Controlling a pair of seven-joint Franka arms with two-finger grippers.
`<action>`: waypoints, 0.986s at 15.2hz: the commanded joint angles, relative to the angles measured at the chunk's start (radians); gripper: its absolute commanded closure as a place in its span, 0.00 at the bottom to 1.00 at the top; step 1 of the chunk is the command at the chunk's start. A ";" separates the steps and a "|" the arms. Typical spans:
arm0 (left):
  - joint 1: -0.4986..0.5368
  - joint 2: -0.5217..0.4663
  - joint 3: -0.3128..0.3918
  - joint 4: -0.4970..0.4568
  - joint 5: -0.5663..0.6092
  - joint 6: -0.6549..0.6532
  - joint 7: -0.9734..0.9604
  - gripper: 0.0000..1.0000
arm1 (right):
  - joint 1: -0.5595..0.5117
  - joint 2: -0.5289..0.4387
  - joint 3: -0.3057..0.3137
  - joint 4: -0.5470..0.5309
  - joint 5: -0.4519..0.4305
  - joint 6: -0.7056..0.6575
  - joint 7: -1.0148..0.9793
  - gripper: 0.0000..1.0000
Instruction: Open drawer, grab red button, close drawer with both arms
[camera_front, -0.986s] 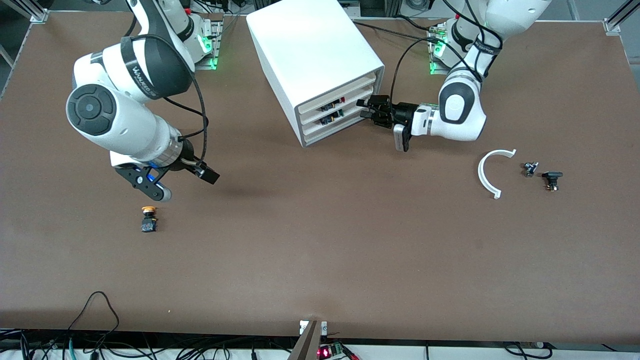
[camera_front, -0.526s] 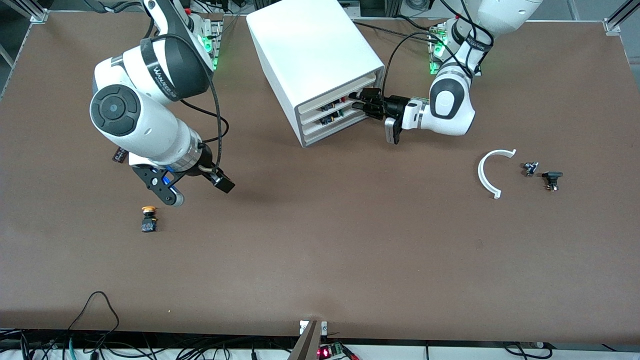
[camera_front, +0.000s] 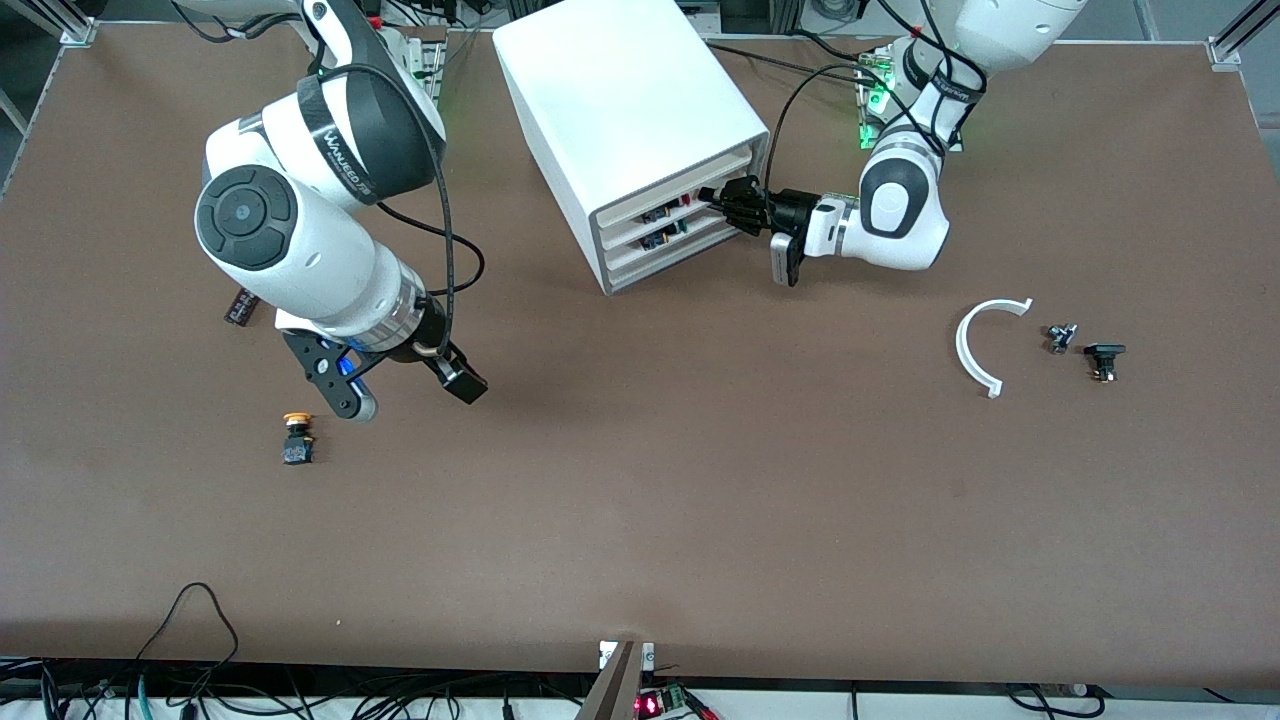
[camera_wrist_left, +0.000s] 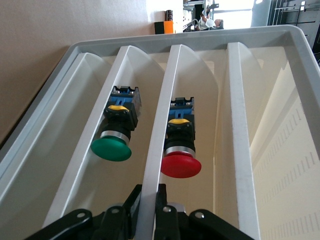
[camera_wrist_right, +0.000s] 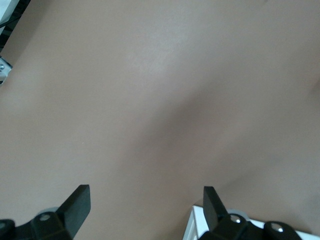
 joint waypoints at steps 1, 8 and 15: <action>0.032 0.018 0.005 0.036 -0.013 0.014 -0.018 1.00 | 0.016 0.049 -0.005 0.088 0.022 -0.007 0.065 0.00; 0.170 0.088 0.013 0.155 0.099 0.016 -0.068 1.00 | 0.079 0.082 -0.005 0.119 0.053 0.084 0.234 0.00; 0.203 0.134 0.054 0.264 0.166 0.023 -0.127 1.00 | 0.193 0.119 -0.008 0.119 0.073 0.173 0.295 0.00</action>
